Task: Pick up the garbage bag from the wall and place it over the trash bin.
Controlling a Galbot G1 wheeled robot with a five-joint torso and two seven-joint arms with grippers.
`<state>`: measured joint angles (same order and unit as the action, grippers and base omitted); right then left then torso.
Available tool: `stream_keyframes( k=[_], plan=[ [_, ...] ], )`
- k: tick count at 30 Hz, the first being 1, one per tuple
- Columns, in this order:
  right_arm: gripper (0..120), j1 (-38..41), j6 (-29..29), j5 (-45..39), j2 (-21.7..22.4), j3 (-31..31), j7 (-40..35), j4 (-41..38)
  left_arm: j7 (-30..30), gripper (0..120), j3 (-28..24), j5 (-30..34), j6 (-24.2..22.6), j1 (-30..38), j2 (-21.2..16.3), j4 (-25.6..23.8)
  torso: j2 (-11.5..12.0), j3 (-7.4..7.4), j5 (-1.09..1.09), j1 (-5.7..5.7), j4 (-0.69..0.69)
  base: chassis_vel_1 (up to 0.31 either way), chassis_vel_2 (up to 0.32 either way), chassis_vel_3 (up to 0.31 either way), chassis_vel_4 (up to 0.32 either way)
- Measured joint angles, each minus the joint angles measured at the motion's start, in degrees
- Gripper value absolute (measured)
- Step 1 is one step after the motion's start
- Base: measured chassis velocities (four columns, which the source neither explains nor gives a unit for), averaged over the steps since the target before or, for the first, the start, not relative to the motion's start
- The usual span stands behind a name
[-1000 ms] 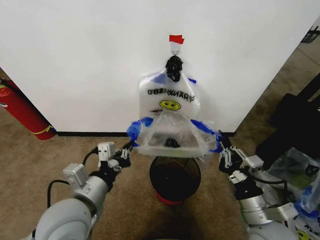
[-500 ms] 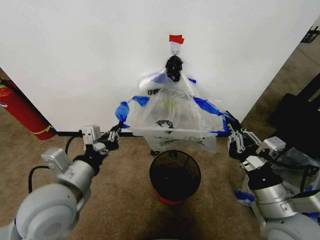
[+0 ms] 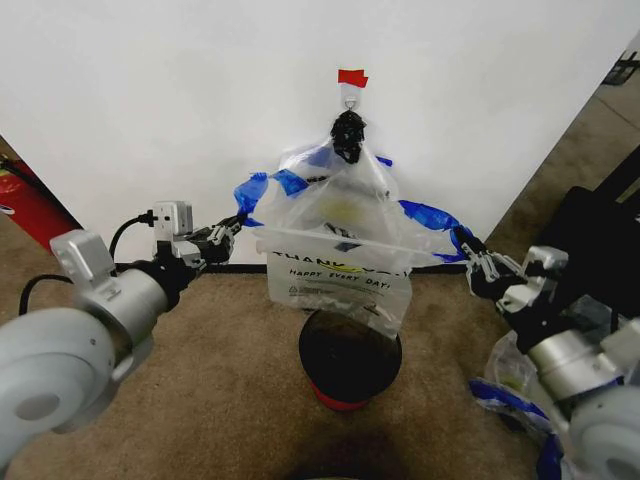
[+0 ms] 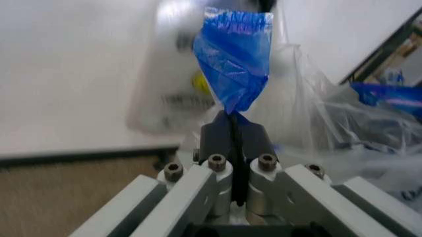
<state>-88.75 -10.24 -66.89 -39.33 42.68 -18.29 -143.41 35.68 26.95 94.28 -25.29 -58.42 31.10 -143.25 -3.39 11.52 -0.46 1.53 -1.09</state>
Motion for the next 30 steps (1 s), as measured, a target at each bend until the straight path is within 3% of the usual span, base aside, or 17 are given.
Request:
stream_keyframes(
  k=[6, 13, 22, 26, 30],
  plan=[
    [0, 0.0, -1.9, -0.6, 0.1, 0.2, -0.8, 0.1, 1.2, 0, -5.3, -1.9, -0.2, -0.3, 3.0, 0.0, 0.0, 0.0, -0.02, 0.0, -0.01, 0.0, 0.0, 0.0, 0.0],
    [0, -0.3, -1.0, 4.4, -4.5, -7.5, -0.8, 0.1, 1.7, 0, -7.8, -4.3, -0.2, -2.0, 5.6, 0.0, 0.0, 0.0, 0.01, 0.0, -0.01, 0.0, 0.0, 0.0, 0.0],
    [0, -0.1, 0.6, 9.2, -9.7, -14.4, -1.3, 0.7, 2.1, 0, -13.8, -10.5, 0.2, -6.0, 12.5, 0.0, 0.0, -0.01, -0.01, 0.0, -0.01, 0.0, 0.0, 0.0, 0.0],
    [0, -0.2, 1.5, 9.6, -11.7, -16.1, -1.5, 1.9, 1.0, 0, -15.6, -14.0, 0.5, -7.2, 13.5, 0.0, 0.0, -0.01, -0.01, 0.0, -0.01, 0.0, 0.0, 0.0, 0.0],
    [0, 0.4, 2.3, 10.6, -16.5, -19.5, -2.1, 4.3, -0.3, 0, -16.1, -16.2, 1.0, -8.3, 13.8, 0.2, 0.0, -0.01, 0.01, 0.0, 0.0, 0.0, 0.0, 0.0, 0.0]
  ],
)
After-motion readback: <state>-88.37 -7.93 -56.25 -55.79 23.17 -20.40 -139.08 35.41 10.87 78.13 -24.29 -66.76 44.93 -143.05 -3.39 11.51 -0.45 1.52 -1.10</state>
